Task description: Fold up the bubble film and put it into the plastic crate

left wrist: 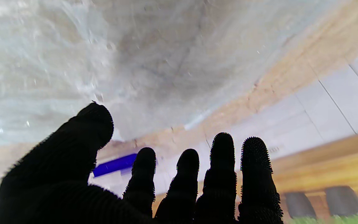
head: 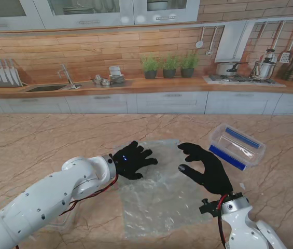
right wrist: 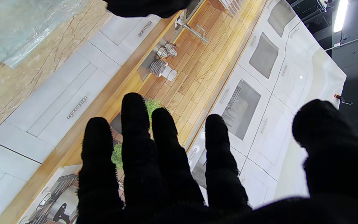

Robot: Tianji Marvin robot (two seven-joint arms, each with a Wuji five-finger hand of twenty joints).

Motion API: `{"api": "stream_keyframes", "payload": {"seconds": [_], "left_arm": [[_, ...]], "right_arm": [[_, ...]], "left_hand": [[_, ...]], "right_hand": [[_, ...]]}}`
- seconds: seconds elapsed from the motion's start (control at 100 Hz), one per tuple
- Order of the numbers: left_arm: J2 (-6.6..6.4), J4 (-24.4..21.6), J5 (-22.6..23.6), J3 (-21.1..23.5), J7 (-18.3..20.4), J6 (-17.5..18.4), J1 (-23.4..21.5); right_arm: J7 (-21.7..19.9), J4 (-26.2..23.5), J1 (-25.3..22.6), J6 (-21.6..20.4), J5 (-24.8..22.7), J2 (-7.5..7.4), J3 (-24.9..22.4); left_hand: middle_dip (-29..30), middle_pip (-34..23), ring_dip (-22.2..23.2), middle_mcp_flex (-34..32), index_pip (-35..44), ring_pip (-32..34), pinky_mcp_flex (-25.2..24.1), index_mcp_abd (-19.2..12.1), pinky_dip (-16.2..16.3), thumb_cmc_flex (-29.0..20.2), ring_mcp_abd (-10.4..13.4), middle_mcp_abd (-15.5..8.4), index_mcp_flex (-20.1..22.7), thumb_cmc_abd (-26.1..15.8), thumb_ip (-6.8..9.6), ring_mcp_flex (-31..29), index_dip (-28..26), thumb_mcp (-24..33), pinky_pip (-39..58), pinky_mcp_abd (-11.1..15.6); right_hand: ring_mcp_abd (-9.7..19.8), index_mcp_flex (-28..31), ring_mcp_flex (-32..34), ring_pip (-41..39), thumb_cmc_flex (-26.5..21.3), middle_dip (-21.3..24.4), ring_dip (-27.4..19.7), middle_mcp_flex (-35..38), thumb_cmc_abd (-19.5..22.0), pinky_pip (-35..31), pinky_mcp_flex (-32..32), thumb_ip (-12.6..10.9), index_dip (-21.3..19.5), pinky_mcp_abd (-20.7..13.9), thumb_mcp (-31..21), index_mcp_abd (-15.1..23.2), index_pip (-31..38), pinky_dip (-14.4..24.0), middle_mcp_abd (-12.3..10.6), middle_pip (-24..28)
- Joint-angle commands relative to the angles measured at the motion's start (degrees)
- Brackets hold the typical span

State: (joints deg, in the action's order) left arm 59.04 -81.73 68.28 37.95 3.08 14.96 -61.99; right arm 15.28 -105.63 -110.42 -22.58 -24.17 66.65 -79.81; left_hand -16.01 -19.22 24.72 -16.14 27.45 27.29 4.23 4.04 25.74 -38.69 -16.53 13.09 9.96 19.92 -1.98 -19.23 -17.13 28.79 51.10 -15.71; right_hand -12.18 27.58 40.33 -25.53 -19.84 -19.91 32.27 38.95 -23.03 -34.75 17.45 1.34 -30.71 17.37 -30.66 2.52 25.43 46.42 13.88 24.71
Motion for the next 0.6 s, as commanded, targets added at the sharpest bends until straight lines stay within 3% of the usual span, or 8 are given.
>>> {"api": "stream_keyframes", "payload": {"seconds": [0.0,0.18,0.46,0.59], "left_arm": [[-0.71,-1.37,0.62,1.22,-1.32,-0.35,-0.91],[-0.28,-4.87,2.69,10.72,-5.07,-3.18,-6.76],[0.57,-6.73,0.00,21.15,-6.07,-7.63,-12.58],[1.18,-5.92,-4.00,24.27,-6.09,-10.28,-14.07]], "right_arm": [[0.02,-0.09,0.09,0.09,0.04,0.24,0.21],[-0.28,0.05,0.28,0.34,0.16,0.19,0.26],[-0.44,0.41,1.58,1.32,-3.41,-0.25,1.24],[-1.31,0.78,3.09,1.27,-2.71,-0.37,2.29]], "left_hand": [[0.49,0.43,0.05,1.11,-1.19,-1.01,-0.62,1.12,0.14,0.97,-0.24,1.02,0.61,-2.56,-1.20,0.10,0.91,-1.59,-0.59,-0.90],[0.37,0.47,-0.05,-1.30,-1.05,-1.46,-0.84,1.40,-0.15,-0.16,-0.74,1.61,3.40,-3.52,-0.93,-0.15,0.79,-4.54,-1.19,-1.12],[-0.14,0.40,-0.10,-4.85,-1.07,-1.58,0.51,1.79,0.13,-0.60,-1.26,2.03,6.35,-3.09,-0.97,-1.58,0.63,-5.10,-0.54,-2.82],[-0.39,0.93,-0.16,-5.76,-1.66,-2.14,0.81,2.00,0.59,-0.82,-1.49,2.30,7.73,-2.68,-1.09,-1.13,0.72,-5.94,0.32,-2.84]], "right_hand": [[-0.07,0.46,0.43,-0.96,1.22,0.07,0.76,0.58,3.11,-0.89,-0.48,0.27,0.38,0.15,0.81,1.06,-0.88,1.64,0.13,-1.09],[-0.13,0.50,0.37,-0.96,1.18,0.08,0.76,0.55,3.20,-0.86,-0.53,0.26,0.39,0.13,0.84,0.94,-0.88,1.65,0.26,-1.09],[0.15,0.53,0.52,-1.03,1.06,0.06,0.76,0.62,3.28,-0.96,-0.21,0.24,0.36,0.10,0.95,1.16,-0.81,1.71,-0.04,-1.00],[0.41,0.82,0.71,-1.17,0.05,-0.06,0.77,0.79,2.79,-1.08,-0.05,0.10,0.23,0.00,0.77,1.11,-0.52,1.71,-0.01,-0.65]]}}
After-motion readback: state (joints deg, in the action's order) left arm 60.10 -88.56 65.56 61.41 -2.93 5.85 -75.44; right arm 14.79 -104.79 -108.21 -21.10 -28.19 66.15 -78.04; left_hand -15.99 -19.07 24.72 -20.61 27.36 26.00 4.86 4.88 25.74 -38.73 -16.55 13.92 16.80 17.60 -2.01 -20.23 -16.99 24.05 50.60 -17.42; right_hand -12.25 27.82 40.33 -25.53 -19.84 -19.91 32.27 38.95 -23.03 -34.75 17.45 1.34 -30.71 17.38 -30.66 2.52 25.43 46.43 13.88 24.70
